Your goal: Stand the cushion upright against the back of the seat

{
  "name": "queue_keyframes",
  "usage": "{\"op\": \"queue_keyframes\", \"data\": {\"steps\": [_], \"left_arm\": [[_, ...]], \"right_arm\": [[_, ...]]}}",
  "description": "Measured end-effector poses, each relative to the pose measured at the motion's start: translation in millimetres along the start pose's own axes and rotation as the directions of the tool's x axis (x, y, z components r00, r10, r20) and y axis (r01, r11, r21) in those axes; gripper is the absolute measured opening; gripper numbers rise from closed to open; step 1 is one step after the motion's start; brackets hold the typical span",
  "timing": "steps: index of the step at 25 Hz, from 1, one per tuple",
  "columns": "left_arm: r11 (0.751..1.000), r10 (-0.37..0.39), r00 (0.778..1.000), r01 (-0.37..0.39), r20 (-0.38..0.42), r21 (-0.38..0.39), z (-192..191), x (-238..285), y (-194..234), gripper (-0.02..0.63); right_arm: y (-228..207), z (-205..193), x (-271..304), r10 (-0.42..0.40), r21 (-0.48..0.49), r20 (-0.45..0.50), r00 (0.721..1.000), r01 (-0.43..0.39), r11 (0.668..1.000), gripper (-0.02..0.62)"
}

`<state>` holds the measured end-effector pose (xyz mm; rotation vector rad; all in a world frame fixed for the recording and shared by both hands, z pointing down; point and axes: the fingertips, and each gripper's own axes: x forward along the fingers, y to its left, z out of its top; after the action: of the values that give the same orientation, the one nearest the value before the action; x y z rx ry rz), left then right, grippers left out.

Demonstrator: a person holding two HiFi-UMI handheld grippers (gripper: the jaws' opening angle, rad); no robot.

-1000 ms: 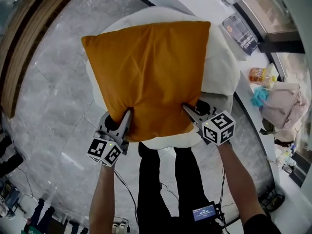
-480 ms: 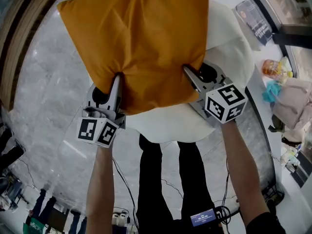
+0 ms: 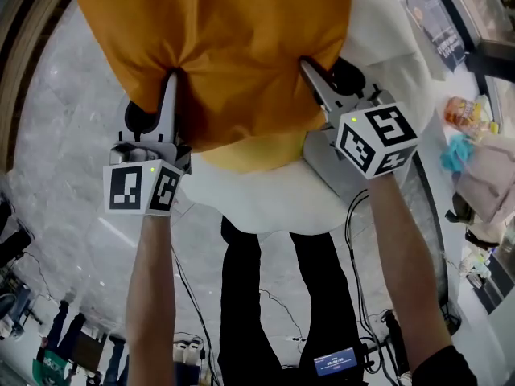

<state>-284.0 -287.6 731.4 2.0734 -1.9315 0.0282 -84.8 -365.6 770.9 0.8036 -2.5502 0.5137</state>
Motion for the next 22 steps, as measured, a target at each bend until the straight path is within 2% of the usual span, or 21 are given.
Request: {"op": "queue_keyframes", "data": {"steps": [5, 10, 22], "left_arm": [[0.998, 0.034, 0.997, -0.038, 0.074, 0.059, 8.6, 17.7, 10.5, 0.144], [0.993, 0.030, 0.991, -0.044, 0.129, 0.108, 13.6, 34.0, 17.1, 0.144], [0.983, 0.073, 0.985, -0.098, 0.155, 0.156, -29.2, 56.7, 49.3, 0.143]], "right_arm": [[-8.4, 18.6, 16.0, -0.021, -0.041, 0.084, 0.996, 0.024, 0.999, 0.155], [-18.7, 24.4, 32.5, -0.038, -0.048, 0.143, 0.989, 0.045, 0.998, 0.155], [-23.7, -6.8, 75.4, -0.059, -0.062, 0.174, 0.983, 0.070, 0.996, 0.150]]}}
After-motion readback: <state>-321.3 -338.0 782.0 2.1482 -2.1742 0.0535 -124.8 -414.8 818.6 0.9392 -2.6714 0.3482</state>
